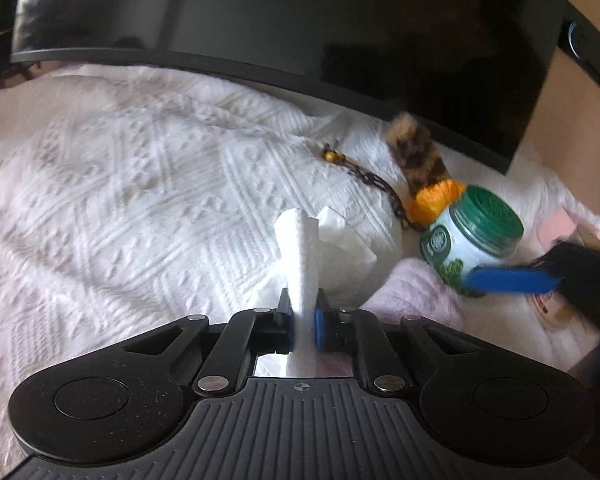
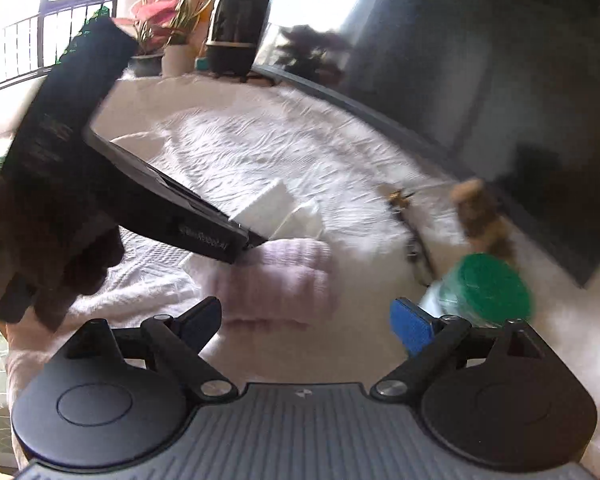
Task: Organize soft objects
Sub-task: 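Grasp the white tissue with the left tool while the right tool grasps the lavender headband, then carry the tissue and headband into the pink box and open both tools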
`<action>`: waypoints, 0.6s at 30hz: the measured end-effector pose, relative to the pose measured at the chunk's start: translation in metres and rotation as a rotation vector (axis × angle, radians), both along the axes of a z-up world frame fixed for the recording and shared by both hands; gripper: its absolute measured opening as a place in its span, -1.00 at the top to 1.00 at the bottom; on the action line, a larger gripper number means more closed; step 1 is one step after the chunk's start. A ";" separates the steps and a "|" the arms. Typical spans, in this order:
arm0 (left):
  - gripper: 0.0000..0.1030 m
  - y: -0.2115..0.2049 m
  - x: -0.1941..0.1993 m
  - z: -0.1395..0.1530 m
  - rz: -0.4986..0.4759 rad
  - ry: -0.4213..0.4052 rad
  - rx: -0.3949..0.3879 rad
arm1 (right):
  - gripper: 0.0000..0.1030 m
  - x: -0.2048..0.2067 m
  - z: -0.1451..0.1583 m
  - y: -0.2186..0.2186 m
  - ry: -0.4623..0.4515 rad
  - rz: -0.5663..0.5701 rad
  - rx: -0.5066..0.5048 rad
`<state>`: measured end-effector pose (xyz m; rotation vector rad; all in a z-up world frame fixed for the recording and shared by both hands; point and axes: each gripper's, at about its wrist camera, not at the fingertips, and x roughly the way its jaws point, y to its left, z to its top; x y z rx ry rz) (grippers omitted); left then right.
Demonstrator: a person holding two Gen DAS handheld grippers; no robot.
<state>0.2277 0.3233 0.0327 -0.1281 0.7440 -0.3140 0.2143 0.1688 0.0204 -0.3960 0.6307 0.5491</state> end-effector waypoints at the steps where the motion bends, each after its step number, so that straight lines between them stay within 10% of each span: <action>1: 0.77 0.001 -0.001 0.002 0.001 -0.003 0.000 | -0.80 0.006 -0.004 0.005 0.022 0.005 0.012; 3: 0.77 0.004 -0.005 0.004 0.008 -0.013 0.011 | -0.69 0.015 -0.010 0.013 0.059 0.017 0.044; 5: 0.78 0.008 -0.009 0.008 0.024 -0.024 0.027 | 0.16 0.018 -0.013 0.019 0.113 0.035 0.061; 7: 0.79 0.012 -0.014 0.019 0.044 -0.053 0.020 | 0.42 0.016 -0.009 0.022 0.165 0.041 0.073; 18: 0.79 -0.025 0.012 0.128 -0.015 -0.229 0.010 | 0.50 -0.031 0.110 -0.059 0.023 -0.082 0.139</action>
